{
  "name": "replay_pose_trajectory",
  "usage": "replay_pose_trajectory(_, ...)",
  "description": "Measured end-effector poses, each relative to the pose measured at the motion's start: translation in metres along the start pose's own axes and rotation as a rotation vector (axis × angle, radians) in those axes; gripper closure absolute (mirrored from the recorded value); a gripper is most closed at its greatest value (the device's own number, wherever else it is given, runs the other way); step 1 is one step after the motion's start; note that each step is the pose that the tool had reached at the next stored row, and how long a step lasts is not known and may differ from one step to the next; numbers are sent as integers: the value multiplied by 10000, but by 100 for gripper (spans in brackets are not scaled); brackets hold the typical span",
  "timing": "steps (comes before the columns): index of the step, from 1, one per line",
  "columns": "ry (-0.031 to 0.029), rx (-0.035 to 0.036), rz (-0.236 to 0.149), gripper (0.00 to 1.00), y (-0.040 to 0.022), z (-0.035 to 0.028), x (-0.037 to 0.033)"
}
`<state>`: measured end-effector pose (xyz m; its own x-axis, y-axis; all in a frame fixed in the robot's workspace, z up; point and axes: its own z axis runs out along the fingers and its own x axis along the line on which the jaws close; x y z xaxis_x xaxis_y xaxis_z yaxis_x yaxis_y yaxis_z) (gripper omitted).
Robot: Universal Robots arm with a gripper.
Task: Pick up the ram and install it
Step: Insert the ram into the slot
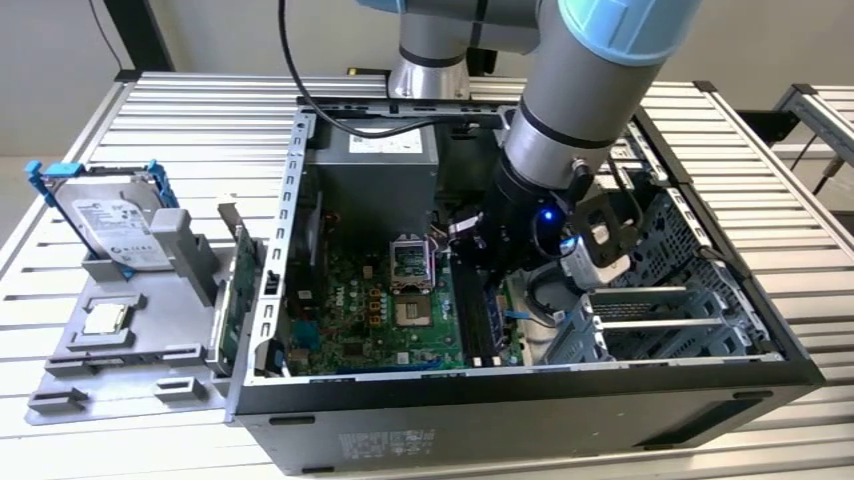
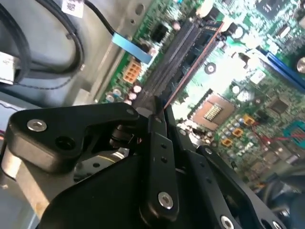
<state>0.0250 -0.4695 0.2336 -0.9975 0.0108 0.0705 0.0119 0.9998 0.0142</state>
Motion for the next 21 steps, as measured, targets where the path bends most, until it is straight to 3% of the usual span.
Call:
replay_pose_trajectory(2, -152, 96, 4, 100, 5, 0, 3)
replay_pose_trajectory(3, -186, 117, 8, 100, 10, 1, 9)
replay_pose_trajectory(17, -195, 116, 28, 100, 10, 4, 13)
replay_pose_trajectory(21, -254, 118, 28, 100, 36, 32, 12)
